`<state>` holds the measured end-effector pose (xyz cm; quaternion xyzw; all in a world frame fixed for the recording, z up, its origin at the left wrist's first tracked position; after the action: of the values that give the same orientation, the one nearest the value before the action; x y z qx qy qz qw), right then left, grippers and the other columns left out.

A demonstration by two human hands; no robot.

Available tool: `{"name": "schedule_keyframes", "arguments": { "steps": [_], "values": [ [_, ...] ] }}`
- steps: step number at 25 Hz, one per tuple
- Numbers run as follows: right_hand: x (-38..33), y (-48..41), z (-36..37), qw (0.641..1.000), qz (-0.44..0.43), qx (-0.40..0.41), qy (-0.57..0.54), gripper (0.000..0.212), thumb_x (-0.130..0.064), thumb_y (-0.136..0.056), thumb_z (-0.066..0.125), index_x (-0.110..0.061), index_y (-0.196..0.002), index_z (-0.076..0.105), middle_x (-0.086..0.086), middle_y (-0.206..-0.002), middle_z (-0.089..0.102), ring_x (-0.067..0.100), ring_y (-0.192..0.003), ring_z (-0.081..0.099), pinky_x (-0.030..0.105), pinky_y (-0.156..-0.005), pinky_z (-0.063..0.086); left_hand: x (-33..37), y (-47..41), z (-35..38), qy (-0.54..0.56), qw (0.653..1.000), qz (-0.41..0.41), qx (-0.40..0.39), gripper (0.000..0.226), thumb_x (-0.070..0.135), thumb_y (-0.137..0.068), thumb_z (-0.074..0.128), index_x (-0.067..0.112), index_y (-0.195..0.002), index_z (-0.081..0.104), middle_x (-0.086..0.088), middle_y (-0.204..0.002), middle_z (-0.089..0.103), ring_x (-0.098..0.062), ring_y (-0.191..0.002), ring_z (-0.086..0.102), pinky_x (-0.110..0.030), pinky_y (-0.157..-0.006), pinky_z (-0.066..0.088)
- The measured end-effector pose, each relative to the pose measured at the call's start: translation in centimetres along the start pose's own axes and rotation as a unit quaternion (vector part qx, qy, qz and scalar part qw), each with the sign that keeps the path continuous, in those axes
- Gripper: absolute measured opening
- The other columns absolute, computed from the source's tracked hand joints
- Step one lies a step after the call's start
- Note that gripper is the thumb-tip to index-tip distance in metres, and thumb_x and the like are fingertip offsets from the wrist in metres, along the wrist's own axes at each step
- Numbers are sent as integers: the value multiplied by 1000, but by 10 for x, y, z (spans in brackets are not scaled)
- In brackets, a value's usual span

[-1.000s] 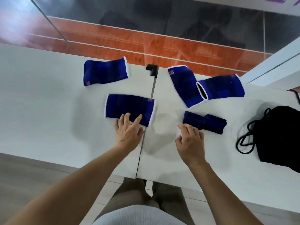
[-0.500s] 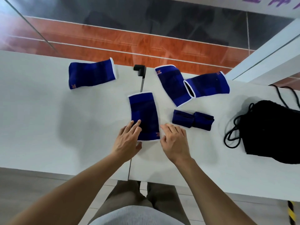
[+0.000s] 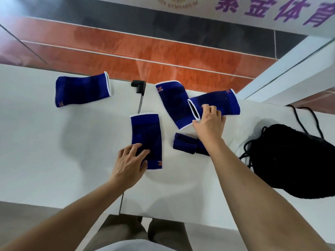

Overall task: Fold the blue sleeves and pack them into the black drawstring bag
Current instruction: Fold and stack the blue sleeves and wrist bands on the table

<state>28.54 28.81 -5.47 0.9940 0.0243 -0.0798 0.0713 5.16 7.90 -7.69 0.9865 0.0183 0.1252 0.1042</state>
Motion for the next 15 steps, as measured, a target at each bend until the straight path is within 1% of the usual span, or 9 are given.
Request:
{"name": "schedule_keyframes", "arguments": {
  "steps": [2, 4, 6, 8, 10, 11, 13, 14, 15],
  "values": [
    [3, -9, 10, 1000, 2, -14, 27, 41, -29, -90, 67, -16, -127, 54, 8, -121, 61, 31, -111, 57, 43, -94, 39, 3, -2, 0, 9, 1000, -12, -14, 37, 35, -92, 56, 25, -127, 61, -7, -137, 53, -31, -122, 49, -43, -100, 41],
    [9, -12, 17, 1000, -2, 10, 10, 24, -22, -93, 62, -15, -116, 58, 8, -109, 66, 30, -102, 59, 42, -88, 39, 4, -2, -1, 13, 999, -22, -21, 37, 33, -91, 59, 25, -127, 60, -7, -137, 53, -31, -121, 50, -43, -100, 42],
    [17, -13, 11, 998, 5, 47, -28, 14, -18, -95, 59, -14, -108, 61, 7, -98, 68, 30, -92, 61, 40, -83, 38, 5, -3, -5, 15, 999, -29, -33, 36, 31, -91, 60, 25, -126, 60, -6, -135, 53, -32, -119, 51, -43, -100, 42],
    [25, -11, -3, 994, -13, 98, -48, 11, -17, -94, 59, -12, -103, 62, 8, -90, 68, 31, -84, 62, 40, -78, 39, 12, -11, -17, 25, 996, -51, -65, 34, 32, -93, 57, 26, -126, 60, -4, -134, 51, -34, -118, 51, -44, -101, 40],
    [25, -6, -25, 984, -56, 159, -53, 8, -16, -93, 60, -11, -99, 63, 8, -83, 67, 32, -77, 63, 40, -72, 41, 24, -32, -40, 75, 988, -103, -92, 34, 37, -96, 51, 26, -127, 58, -3, -136, 47, -33, -118, 49, -44, -103, 37],
    [23, -2, -35, 979, -73, 183, -61, 7, -15, -92, 60, -12, -98, 63, 8, -82, 67, 32, -75, 63, 39, -70, 42, 34, -45, -57, 127, 980, -125, -87, 35, 40, -97, 49, 25, -128, 58, -1, -136, 47, -31, -117, 50, -42, -104, 38],
    [13, 11, -53, 969, -91, 215, -87, 7, -13, -90, 63, -12, -97, 65, 8, -80, 66, 32, -70, 62, 38, -67, 44, 61, -75, -93, 272, 948, -140, -88, 41, 46, -99, 45, 24, -130, 59, 4, -133, 54, -20, -118, 52, -37, -103, 41],
    [6, 20, -60, 963, -95, 230, -102, 7, -12, -89, 66, -11, -95, 66, 8, -79, 66, 33, -67, 61, 38, -64, 45, 77, -88, -111, 360, 916, -143, -103, 44, 49, -99, 45, 24, -131, 59, 7, -129, 59, -15, -117, 55, -34, -100, 43],
    [-3, 30, -66, 958, -101, 241, -118, 7, -11, -87, 68, -11, -94, 67, 9, -79, 66, 33, -64, 60, 38, -61, 46, 93, -100, -124, 449, 873, -152, -117, 44, 50, -98, 47, 22, -129, 60, 8, -124, 64, -11, -113, 58, -30, -97, 45]
  ]
}}
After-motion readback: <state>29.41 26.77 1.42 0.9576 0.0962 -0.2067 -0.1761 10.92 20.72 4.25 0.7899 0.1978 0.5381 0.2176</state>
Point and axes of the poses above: each hand's wrist, its own y-axis away from the middle knuckle, its own z-axis out of the palm, x = y × z, the point moved 1 cm from there along -y, towards the middle knuckle
